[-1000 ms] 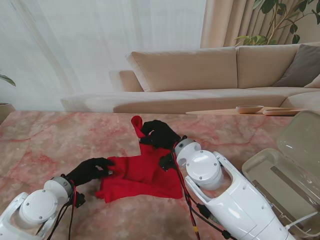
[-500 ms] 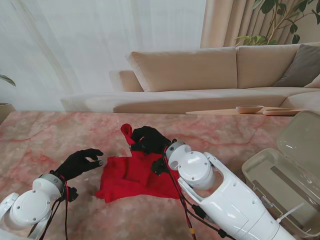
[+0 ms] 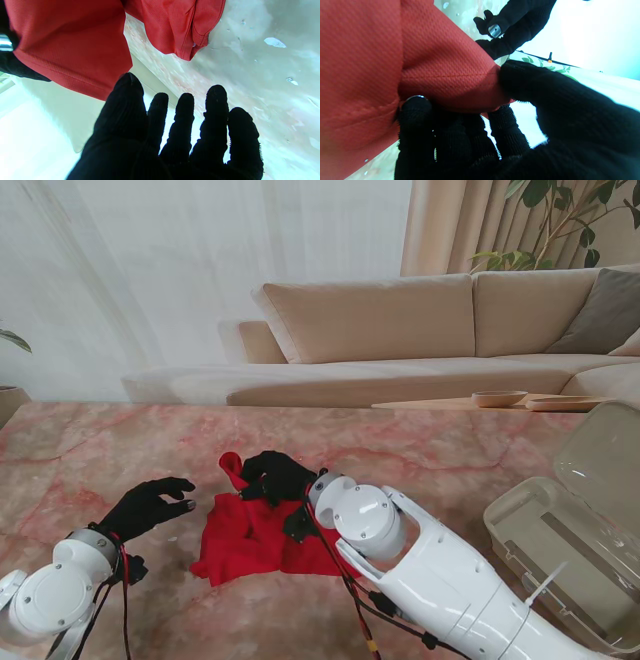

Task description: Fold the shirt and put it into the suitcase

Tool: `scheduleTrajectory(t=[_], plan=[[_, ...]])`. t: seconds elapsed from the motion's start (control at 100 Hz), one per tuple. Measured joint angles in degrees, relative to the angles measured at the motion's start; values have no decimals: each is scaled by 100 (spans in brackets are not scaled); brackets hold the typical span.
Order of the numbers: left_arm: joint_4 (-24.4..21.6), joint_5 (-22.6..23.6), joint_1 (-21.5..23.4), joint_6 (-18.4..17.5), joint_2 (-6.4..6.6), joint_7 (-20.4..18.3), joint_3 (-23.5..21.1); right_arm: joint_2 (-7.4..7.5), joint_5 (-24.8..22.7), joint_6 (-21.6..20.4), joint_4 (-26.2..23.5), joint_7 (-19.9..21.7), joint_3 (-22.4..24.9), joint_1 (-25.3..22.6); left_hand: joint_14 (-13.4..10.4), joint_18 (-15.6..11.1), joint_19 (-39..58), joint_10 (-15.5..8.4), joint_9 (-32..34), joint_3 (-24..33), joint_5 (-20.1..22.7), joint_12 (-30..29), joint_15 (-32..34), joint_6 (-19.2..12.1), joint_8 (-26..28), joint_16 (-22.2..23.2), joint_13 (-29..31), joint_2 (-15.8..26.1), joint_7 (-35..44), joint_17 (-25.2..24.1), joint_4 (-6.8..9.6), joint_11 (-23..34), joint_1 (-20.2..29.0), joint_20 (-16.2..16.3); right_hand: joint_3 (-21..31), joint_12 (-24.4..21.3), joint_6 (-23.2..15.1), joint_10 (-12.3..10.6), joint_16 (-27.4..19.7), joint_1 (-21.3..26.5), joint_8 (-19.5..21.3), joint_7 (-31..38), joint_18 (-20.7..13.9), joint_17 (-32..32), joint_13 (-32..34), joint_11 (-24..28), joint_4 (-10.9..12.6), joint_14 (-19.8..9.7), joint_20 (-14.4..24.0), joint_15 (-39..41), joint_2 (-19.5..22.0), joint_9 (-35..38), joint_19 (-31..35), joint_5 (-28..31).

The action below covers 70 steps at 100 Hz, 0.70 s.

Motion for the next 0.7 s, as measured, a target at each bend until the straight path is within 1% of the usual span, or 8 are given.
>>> scheduleTrajectory(t=[0.15,0.35,0.6,0.62,0.63,0.66,0.69,0.7], plan=[[-42,-10,25,60,0,-7,3,-62,-14,-71,244,52,-283,196,0,0,0,1,0,0,0,-1,0,0,-1,0,0,0,0,0,0,-12,0,0,-43,-12,0,7,0,6,-103,0,1,-1,0,0,1,2,0,-2,1,-22,0,0],[-61,-29,35,80,0,-16,11,-238,106,-151,704,71,-570,456,0,0,0,4,0,0,0,-1,-1,0,-1,-1,0,0,0,0,0,-48,0,0,-92,-21,0,9,0,9,-177,0,2,-2,-1,0,1,5,0,-2,4,-22,0,0],[-62,-53,36,89,0,-40,9,-459,118,-193,1038,-159,-714,602,0,6,0,8,0,0,0,-1,-1,0,-1,-1,0,0,0,0,0,-56,0,-1,-93,-65,0,11,0,9,-180,0,2,-3,-1,0,1,7,0,-3,12,-22,0,0],[-62,-55,36,91,0,-44,9,-473,118,-194,1063,-168,-728,615,0,6,0,8,0,0,0,-1,-1,0,-1,-1,0,0,0,0,0,-56,0,-1,-94,-65,0,11,0,9,-188,0,2,-3,-1,0,-5,7,0,-3,13,-22,0,0],[-62,-56,36,92,0,-45,9,-480,118,-195,1074,-171,-735,622,0,6,0,8,0,0,0,-1,-1,0,-1,-1,0,0,0,0,0,-56,0,-1,-94,-65,0,10,0,9,-193,0,2,-3,-1,0,-60,7,0,-3,18,-22,0,0],[-62,-60,36,95,0,-50,9,-498,117,-197,1107,-174,-754,643,0,6,0,8,0,0,0,-1,-1,0,-1,-1,0,0,0,0,0,-56,0,-1,-95,-65,0,11,0,9,-199,0,2,-3,-1,0,-61,7,0,-3,22,-22,0,0],[-61,-66,36,96,0,-52,9,-514,116,-199,1134,-175,-769,661,0,6,0,8,0,0,0,-1,-1,0,-1,-1,0,0,0,1,0,-57,0,-1,-96,-66,-1,11,0,11,-245,0,2,-3,-1,1,-160,7,0,-3,33,-22,0,0],[-61,-68,36,97,0,-53,10,-518,116,-200,1141,-174,-772,665,0,7,0,8,0,0,0,-1,-1,0,-1,-1,0,0,0,1,0,-57,0,-1,-98,-66,-2,11,0,12,-252,-2,2,-3,-1,2,-160,7,0,-3,36,-22,0,0]])
